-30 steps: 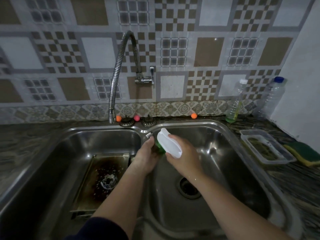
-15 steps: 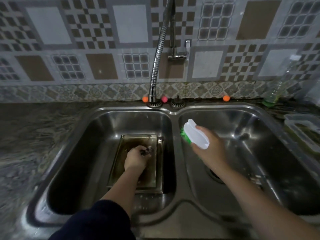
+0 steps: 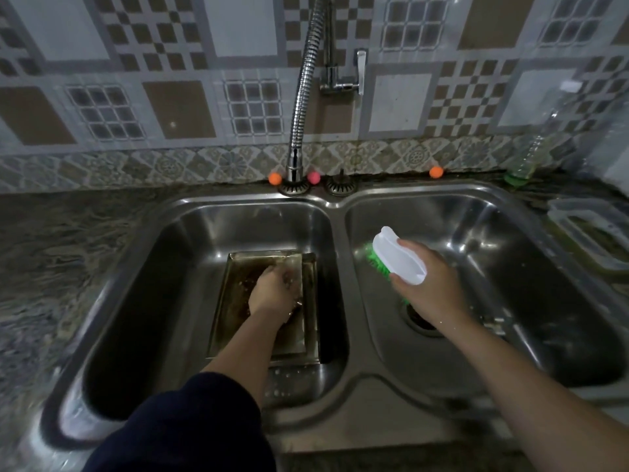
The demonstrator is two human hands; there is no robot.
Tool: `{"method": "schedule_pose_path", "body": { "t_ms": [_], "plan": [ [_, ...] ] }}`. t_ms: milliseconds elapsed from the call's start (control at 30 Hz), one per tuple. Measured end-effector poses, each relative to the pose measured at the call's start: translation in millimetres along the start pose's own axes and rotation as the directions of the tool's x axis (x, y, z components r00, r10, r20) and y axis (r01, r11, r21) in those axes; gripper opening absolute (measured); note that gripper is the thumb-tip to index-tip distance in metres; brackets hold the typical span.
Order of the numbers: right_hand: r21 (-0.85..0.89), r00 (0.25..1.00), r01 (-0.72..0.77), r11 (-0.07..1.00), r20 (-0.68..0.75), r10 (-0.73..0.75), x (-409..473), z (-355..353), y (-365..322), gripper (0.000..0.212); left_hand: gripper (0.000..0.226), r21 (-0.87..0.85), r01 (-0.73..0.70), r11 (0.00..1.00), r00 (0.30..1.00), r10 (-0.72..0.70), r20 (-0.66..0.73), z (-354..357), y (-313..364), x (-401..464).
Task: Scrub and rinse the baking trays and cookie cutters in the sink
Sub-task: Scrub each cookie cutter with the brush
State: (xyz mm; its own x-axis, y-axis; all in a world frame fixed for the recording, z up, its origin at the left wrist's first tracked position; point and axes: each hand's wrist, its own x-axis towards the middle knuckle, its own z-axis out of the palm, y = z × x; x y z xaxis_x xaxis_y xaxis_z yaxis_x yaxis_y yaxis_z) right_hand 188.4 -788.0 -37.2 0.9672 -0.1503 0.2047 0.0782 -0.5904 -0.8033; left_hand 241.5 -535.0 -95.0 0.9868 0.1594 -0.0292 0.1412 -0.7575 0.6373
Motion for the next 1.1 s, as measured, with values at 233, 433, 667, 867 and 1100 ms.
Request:
{"method": "schedule_pose_path", "body": {
  "t_ms": [233,433,667,867,1100],
  "plan": [
    [-0.025,0.99,-0.104,0.994,-0.102,0.101,-5,-56,5,0.06,0.022,0.013,-0.224,0.974,0.974,0.224,-0.013,10,85,6],
    [-0.078,0.969,-0.149,0.986,-0.211,0.129,-4,-133,15,0.061,0.021,-0.058,-0.339,0.939,0.934,0.343,0.098,68,160,-16],
    [-0.116,0.946,-0.192,0.975,-0.287,0.152,9,-220,46,0.06,0.028,-0.081,-0.304,0.949,0.879,0.313,0.361,157,215,-58],
    [-0.17,0.94,-0.223,0.96,-0.299,0.166,38,-281,84,0.061,0.042,0.006,-0.201,0.98,0.836,0.168,0.523,220,244,-74],
    [-0.258,0.964,-0.237,0.937,-0.181,0.195,79,-311,136,0.059,0.065,0.034,-0.029,0.999,0.826,0.004,0.564,270,247,-73]
  ]
}}
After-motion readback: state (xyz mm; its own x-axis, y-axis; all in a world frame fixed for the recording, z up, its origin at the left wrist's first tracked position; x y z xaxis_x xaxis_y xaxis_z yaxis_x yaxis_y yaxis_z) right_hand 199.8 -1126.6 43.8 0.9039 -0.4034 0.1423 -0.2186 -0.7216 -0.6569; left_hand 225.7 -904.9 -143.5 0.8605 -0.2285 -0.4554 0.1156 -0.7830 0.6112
